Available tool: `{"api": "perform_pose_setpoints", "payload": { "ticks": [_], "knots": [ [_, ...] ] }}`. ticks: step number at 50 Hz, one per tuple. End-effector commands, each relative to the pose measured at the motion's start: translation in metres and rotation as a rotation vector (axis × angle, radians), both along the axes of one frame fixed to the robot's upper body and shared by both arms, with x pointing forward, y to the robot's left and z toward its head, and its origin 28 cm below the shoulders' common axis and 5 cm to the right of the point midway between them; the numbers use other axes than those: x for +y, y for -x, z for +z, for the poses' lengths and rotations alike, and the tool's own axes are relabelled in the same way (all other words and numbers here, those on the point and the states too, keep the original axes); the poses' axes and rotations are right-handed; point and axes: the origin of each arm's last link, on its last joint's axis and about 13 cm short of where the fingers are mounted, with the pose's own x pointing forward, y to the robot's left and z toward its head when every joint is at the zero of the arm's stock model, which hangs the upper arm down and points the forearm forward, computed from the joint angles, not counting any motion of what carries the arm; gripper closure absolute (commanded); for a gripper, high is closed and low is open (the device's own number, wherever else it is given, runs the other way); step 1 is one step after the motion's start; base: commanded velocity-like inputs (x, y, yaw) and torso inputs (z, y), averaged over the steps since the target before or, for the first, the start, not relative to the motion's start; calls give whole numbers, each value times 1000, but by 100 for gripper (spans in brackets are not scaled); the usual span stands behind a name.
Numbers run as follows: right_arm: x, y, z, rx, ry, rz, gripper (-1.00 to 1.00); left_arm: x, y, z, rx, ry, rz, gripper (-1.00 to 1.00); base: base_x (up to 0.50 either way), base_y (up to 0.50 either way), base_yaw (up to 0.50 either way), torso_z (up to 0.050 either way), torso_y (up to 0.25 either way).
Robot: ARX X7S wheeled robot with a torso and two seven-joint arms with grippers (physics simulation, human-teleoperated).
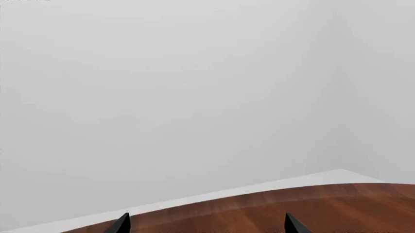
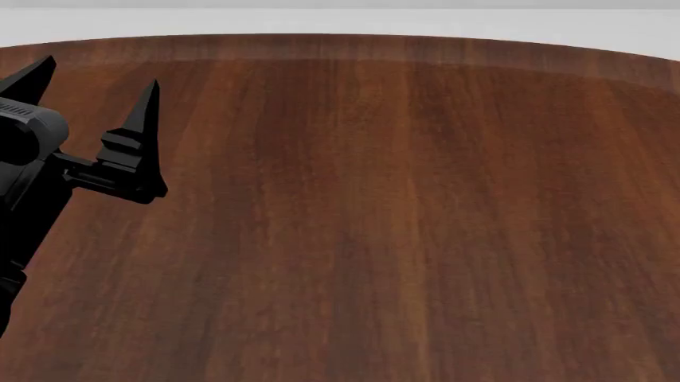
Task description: Put the white mug on the plate.
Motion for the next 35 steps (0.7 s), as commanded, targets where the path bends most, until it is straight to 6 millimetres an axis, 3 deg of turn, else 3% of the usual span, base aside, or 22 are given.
{"api": "perform_pose_setpoints", "payload": {
  "ticks": [1, 35],
  "knots": [
    [-2, -9, -8, -3, -18, 7, 100, 1, 3, 2, -3, -7, 6, -100, 0, 0, 0, 0, 0],
    [-3, -19, -25, 55, -64, 11, 100, 4, 7, -3, -2, -13, 7, -100, 0, 0, 0, 0, 0]
  ]
}}
